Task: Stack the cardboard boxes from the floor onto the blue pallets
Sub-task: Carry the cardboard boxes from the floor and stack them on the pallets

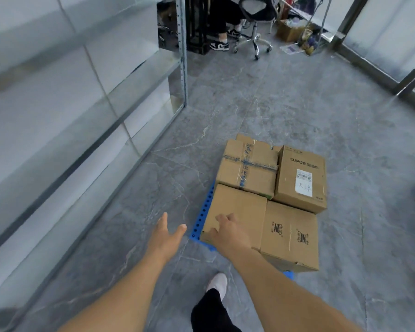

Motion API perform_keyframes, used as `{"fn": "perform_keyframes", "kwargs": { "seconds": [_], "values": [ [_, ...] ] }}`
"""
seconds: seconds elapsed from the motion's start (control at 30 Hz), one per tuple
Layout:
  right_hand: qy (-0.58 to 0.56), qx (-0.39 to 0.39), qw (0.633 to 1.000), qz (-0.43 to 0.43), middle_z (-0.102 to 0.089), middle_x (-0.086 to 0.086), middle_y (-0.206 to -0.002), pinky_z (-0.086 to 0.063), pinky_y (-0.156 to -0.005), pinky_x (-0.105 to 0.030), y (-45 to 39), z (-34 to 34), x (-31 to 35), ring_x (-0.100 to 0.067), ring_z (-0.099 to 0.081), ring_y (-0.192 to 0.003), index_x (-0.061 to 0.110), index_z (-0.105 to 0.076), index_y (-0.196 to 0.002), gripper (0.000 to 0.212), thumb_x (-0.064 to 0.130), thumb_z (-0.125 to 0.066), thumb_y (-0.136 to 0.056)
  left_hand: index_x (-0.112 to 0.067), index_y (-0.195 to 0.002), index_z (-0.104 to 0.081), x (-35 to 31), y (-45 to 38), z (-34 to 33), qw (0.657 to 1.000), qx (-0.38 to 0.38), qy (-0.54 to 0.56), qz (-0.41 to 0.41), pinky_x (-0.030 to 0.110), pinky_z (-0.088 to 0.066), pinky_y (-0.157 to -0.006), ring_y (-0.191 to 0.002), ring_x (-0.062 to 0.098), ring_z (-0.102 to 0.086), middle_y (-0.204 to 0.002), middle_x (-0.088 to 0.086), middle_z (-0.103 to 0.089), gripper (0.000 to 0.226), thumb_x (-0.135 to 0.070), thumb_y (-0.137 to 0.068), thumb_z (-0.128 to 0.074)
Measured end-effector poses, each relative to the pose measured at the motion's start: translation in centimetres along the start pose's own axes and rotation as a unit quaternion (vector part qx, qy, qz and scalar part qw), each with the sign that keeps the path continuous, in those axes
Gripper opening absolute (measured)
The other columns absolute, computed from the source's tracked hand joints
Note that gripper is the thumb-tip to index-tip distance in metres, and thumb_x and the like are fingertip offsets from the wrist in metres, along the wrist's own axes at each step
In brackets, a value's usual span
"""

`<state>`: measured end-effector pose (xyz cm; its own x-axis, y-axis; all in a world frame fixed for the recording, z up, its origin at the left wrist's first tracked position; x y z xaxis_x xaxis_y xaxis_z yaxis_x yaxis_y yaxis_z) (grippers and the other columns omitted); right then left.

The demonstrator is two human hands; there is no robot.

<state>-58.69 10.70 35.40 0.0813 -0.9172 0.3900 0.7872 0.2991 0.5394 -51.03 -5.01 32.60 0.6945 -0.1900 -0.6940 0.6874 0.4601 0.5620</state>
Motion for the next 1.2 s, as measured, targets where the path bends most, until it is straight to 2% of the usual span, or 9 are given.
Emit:
{"fn": "perform_keyframes", "kwargs": {
  "seconds": [0.17,0.33,0.43,0.57,0.67,0.83,0.97,1.2],
  "values": [
    [0.036,-0.013,0.998,0.050,-0.040,-0.008,-0.134,-0.045,-0.093,-0.041,5.8,-3.3,3.8,-0.028,-0.047,-0.117,0.016,-0.041,-0.133,0.042,0.034,-0.040,-0.095,-0.018,-0.150,-0.010,5.0,6.7,3.8,0.999,-0.048,0.027,0.001,0.035,-0.014,-0.114,-0.144,0.021,-0.013,-0.157,0.007,-0.013,0.076,-0.039,-0.091,-0.054],
    [0.088,0.005,0.991,0.105,-0.037,-0.008,-0.133,-0.046,-0.087,-0.037,10.2,-6.3,7.0,-0.027,-0.048,-0.113,0.014,-0.039,-0.133,0.043,0.038,-0.037,-0.097,-0.017,-0.150,-0.009,9.2,12.4,6.6,0.994,-0.094,0.045,0.021,0.034,-0.013,-0.114,-0.144,0.021,-0.012,-0.157,0.008,-0.011,0.077,-0.040,-0.091,-0.053],
    [0.141,0.014,0.976,0.164,-0.036,-0.010,-0.133,-0.043,-0.084,-0.036,11.8,-7.7,9.6,-0.027,-0.046,-0.113,0.015,-0.040,-0.134,0.043,0.037,-0.035,-0.097,-0.018,-0.150,-0.009,11.5,15.3,8.3,0.989,-0.132,0.062,0.039,0.033,-0.013,-0.114,-0.144,0.021,-0.011,-0.157,0.008,-0.010,0.077,-0.042,-0.091,-0.052],
    [0.161,0.038,0.960,0.227,-0.034,-0.009,-0.137,-0.043,-0.085,-0.040,14.2,-9.8,13.2,-0.028,-0.049,-0.113,0.014,-0.039,-0.136,0.051,0.045,-0.035,-0.096,-0.016,-0.150,-0.008,14.0,19.2,10.2,0.974,-0.199,0.090,0.064,0.033,-0.014,-0.114,-0.144,0.020,-0.010,-0.157,0.007,-0.009,0.079,-0.043,-0.091,-0.053],
    [0.196,0.071,0.933,0.294,-0.034,-0.011,-0.139,-0.043,-0.091,-0.041,16.4,-11.6,15.1,-0.029,-0.048,-0.117,0.013,-0.039,-0.137,0.052,0.046,-0.035,-0.096,-0.018,-0.150,-0.005,15.4,22.7,10.8,0.956,-0.254,0.117,0.086,0.033,-0.013,-0.114,-0.145,0.020,-0.008,-0.158,0.006,-0.006,0.079,-0.045,-0.091,-0.051],
    [0.220,0.115,0.892,0.378,-0.033,-0.009,-0.142,-0.041,-0.095,-0.041,20.4,-13.7,15.9,-0.028,-0.045,-0.124,0.016,-0.037,-0.140,0.053,0.046,-0.037,-0.096,-0.016,-0.150,-0.008,18.0,28.9,8.8,0.928,-0.312,0.140,0.148,0.031,-0.014,-0.113,-0.144,0.018,-0.012,-0.157,0.004,-0.011,0.078,-0.045,-0.091,-0.050],
    [0.232,0.141,0.864,0.424,-0.035,-0.009,-0.138,-0.043,-0.093,-0.040,23.2,-15.5,15.1,-0.029,-0.047,-0.121,0.017,-0.039,-0.138,0.052,0.047,-0.040,-0.095,-0.012,-0.147,-0.023,19.2,32.8,5.7,0.900,-0.354,0.211,0.140,0.039,-0.023,-0.114,-0.140,0.021,-0.025,-0.153,0.008,-0.027,0.069,-0.033,-0.090,-0.056],
    [0.271,0.207,0.803,0.489,-0.036,-0.009,-0.135,-0.042,-0.094,-0.041,29.2,-21.1,12.7,-0.028,-0.044,-0.123,0.017,-0.039,-0.136,0.052,0.047,-0.041,-0.095,-0.017,-0.150,-0.014,24.0,40.2,0.7,0.835,-0.418,0.257,0.248,0.039,-0.022,-0.115,-0.143,0.020,-0.018,-0.156,0.004,-0.017,0.078,-0.044,-0.088,-0.055]
  ]
}}
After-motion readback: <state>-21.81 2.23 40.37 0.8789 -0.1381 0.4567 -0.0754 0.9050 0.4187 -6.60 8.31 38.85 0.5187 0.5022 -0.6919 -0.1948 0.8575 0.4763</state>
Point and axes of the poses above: each hand's wrist, its own y-axis away from the middle knuckle, its own z-axis out of the back of the hand, x = y × z, the point moved 5 cm from there along -y, towards the middle knuckle
